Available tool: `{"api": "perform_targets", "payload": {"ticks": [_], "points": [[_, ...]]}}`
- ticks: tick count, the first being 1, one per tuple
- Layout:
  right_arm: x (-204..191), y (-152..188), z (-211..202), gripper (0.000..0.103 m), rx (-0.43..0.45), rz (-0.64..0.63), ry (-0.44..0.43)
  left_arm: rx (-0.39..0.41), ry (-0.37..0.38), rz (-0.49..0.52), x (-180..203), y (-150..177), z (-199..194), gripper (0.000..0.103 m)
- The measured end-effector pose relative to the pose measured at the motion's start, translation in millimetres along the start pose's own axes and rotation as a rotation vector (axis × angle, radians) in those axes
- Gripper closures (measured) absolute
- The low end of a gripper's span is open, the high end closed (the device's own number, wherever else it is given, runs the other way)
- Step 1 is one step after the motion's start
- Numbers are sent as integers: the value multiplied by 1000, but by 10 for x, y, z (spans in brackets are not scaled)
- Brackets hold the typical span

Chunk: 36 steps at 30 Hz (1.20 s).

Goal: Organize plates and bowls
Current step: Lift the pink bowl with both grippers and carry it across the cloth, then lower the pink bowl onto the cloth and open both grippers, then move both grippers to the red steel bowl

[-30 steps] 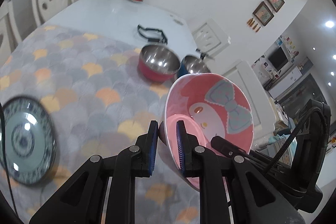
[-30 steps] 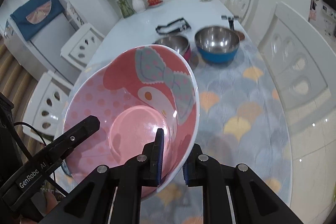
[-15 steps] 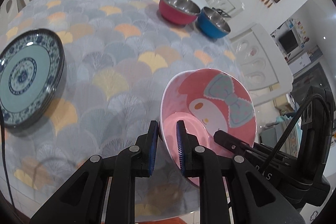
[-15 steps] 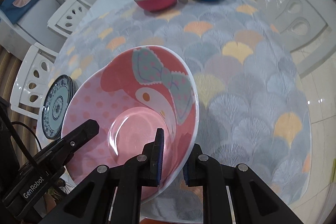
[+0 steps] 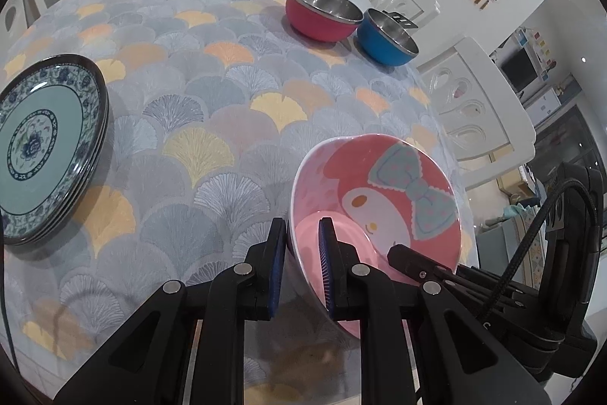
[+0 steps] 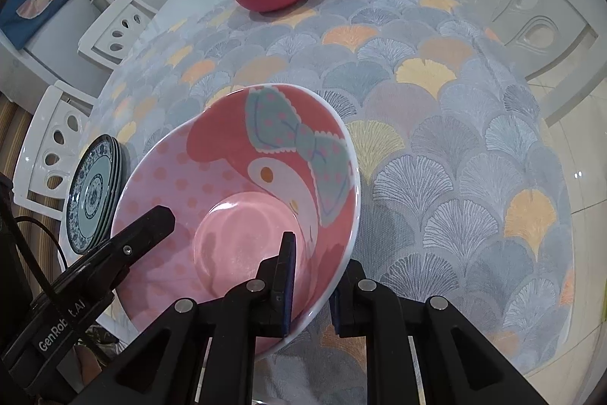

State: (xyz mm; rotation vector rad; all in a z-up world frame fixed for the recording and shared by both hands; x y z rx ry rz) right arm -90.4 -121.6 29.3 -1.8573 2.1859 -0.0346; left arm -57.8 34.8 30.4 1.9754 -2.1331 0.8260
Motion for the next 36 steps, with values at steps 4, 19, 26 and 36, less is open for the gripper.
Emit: {"api": "perform_targets", "payload": {"ticks": [4,19,26,36], "points": [[-6,16,-33,89,6,9,-3,1,-5,-2,-35,4,-25,89],[-86,118,-638,89,61,27,-27,104,22,6,-113,-124,-695,89],[-247,81,-1098,89,142,1,-13,182,48,51,30,-266,-1131,89],[-355,-499,-1606,69,247,15,-69,269,41,123,289,-866,-1527,75]]}}
Point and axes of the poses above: each gripper's, at about its wrist camera, not at the fingertips, and z roughly the way its jaws point, x to its right, y to its underside, the point moved 6 cm from there along z, roughly the way its jaws point, and after that the axes turned 9 degrees about -x, right-handed, at the moved point
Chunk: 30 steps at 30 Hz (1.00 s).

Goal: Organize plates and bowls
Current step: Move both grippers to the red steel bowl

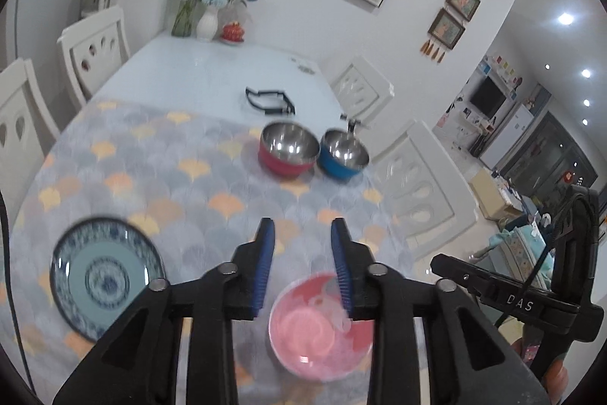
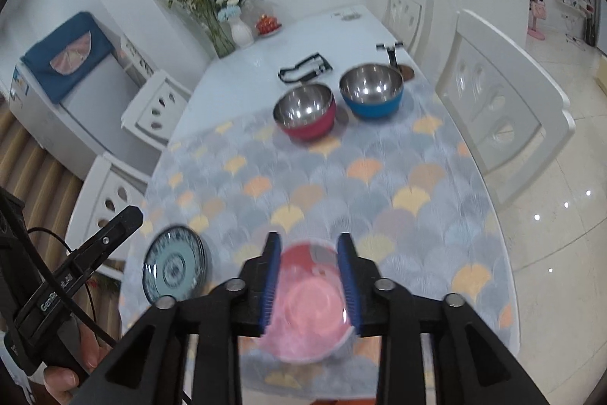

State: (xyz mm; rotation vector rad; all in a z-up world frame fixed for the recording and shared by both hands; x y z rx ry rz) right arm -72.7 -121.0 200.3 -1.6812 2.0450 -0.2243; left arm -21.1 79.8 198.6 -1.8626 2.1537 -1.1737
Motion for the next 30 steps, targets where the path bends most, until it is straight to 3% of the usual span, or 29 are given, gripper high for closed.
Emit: {"api": "perform_targets", "payload": {"ticks": [2,3,6,7,13,18,21,25,30], "points": [[-14,-176,51,55,7,5,-5,0,-7,0,-27,-124,42,73],[-17,-248,77,52,8,5,-7,-4,-11,-5,-55,-228,99,68],[-46,-506,232,51,-8,3,-9,1,-12,-44,-148,-443,216,37],[-48,-595,302,51,-16,5,-10,12,-4,-63,-185,-521,253,34],[-8,-1104,787,51,-66,12,0,-28,12,-111,-365,-969,776,34],[107,-1462,1310,51,-130,38,-3,-121,9,-106,-454,-1191,1417,35],[183,-1618,1596,51,-168,53,-6,-166,3,-90,-471,-1252,1766,36],[268,-1764,1926,51,-209,55,-4,-234,-1,-82,-517,-1294,2218,48],[347,-1871,2285,51,-258,61,-12,-313,0,-116,-652,-1282,2667,53]]}}
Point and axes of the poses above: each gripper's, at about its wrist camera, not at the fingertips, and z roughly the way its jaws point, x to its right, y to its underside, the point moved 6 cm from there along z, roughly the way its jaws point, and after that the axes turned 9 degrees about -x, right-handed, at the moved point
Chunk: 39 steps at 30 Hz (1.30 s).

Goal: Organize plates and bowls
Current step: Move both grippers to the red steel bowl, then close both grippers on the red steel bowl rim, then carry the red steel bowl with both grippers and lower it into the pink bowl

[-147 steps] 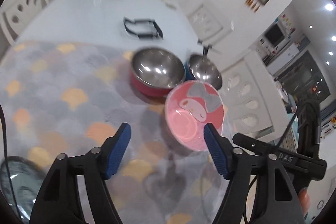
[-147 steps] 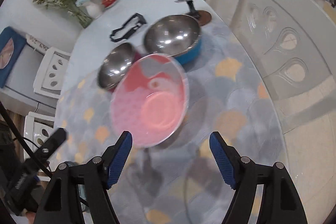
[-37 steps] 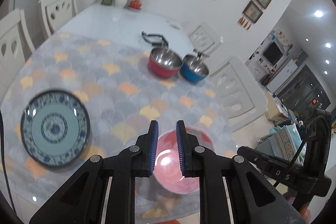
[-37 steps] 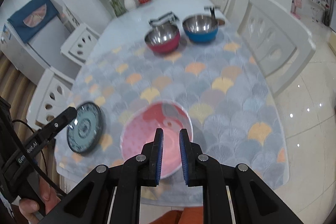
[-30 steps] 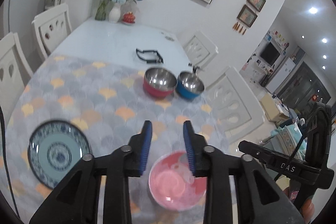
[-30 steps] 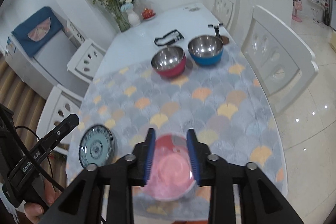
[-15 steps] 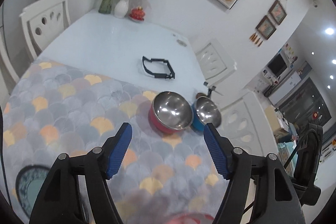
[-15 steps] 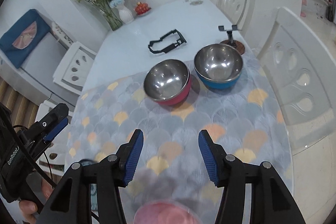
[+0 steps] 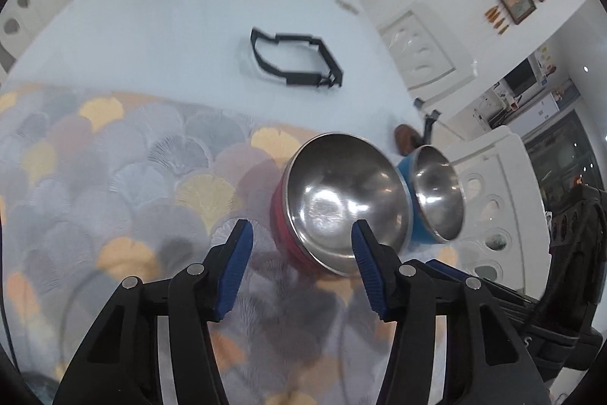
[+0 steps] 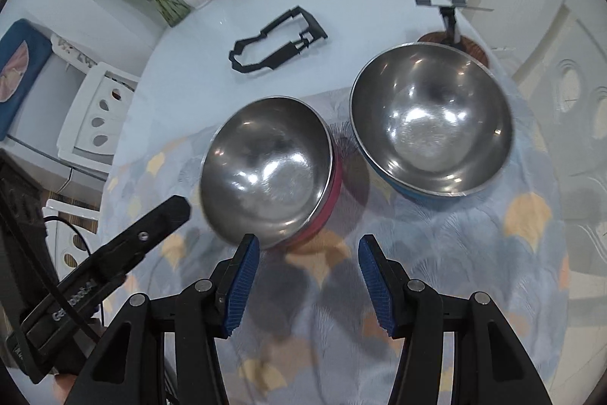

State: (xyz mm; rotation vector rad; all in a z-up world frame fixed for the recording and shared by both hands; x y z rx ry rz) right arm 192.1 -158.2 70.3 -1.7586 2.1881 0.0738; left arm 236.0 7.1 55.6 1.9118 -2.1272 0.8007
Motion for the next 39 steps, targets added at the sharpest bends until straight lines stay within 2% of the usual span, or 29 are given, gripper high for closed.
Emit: {"api": "perform_targets", "payload": {"ticks": [3,9,12,16,26,34,39], "points": [[19,-61,119,51,-12,-7,3,-26,0,-8,-34,-37,160,63],[39,-136,314,51,-33,-8,1,-52,-5,-7,-64,-62,325,70],[48,-164,369,52,-32,-6,2,-59,-5,10,-50,-73,385,81],[35,-201,430,71,-44,-14,1,-58,-4,10,-66,-100,437,86],[-59,-74,318,72,-40,-36,18,-36,5,5,-52,-11,262,87],[-242,170,-55,72,10,-62,11,19,-3,35,67,213,-149,87],[-389,440,-370,72,50,-80,1,72,3,56,162,451,-506,87]]}}
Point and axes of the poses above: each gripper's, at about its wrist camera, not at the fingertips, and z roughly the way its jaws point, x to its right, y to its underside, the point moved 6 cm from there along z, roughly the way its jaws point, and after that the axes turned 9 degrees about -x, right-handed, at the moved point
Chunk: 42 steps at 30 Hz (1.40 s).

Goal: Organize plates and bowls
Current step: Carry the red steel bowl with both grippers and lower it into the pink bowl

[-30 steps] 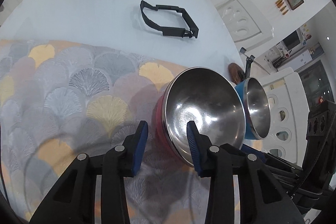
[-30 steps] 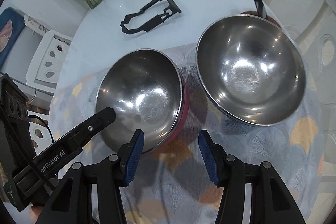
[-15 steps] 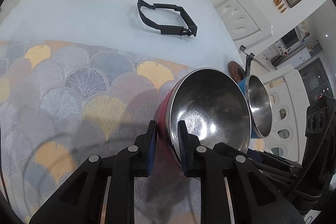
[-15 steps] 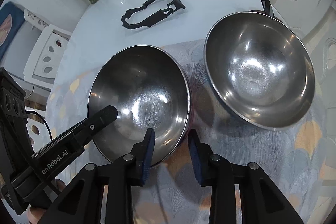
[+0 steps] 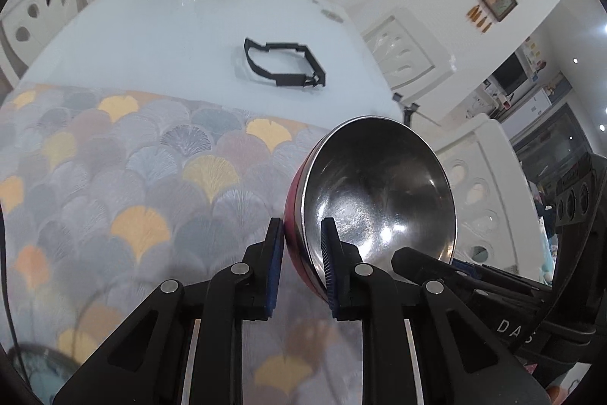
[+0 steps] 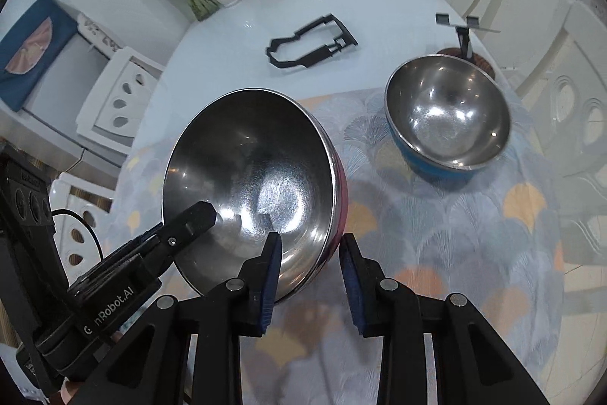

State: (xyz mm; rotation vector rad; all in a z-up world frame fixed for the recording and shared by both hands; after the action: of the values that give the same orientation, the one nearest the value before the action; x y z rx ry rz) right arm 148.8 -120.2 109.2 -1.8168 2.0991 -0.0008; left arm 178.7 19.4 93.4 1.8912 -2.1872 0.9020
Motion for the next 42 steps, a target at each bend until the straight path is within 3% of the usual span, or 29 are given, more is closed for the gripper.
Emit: {"api": "perform_targets", "payload": {"ticks": [11,23,31,42], "points": [[-290,986,-557,72,47,-39,23,63,5,26,182,852,-748,86],[-75,2220,-509,72,-76,-20,86,-17,-38,89,336,1988,-805,86],[109,2589,-405,72,-130,14,130,-66,-67,120,421,2390,-656,86],[127,2686,-334,72,-127,16,146,-83,-125,146,385,2491,-533,81]]}}
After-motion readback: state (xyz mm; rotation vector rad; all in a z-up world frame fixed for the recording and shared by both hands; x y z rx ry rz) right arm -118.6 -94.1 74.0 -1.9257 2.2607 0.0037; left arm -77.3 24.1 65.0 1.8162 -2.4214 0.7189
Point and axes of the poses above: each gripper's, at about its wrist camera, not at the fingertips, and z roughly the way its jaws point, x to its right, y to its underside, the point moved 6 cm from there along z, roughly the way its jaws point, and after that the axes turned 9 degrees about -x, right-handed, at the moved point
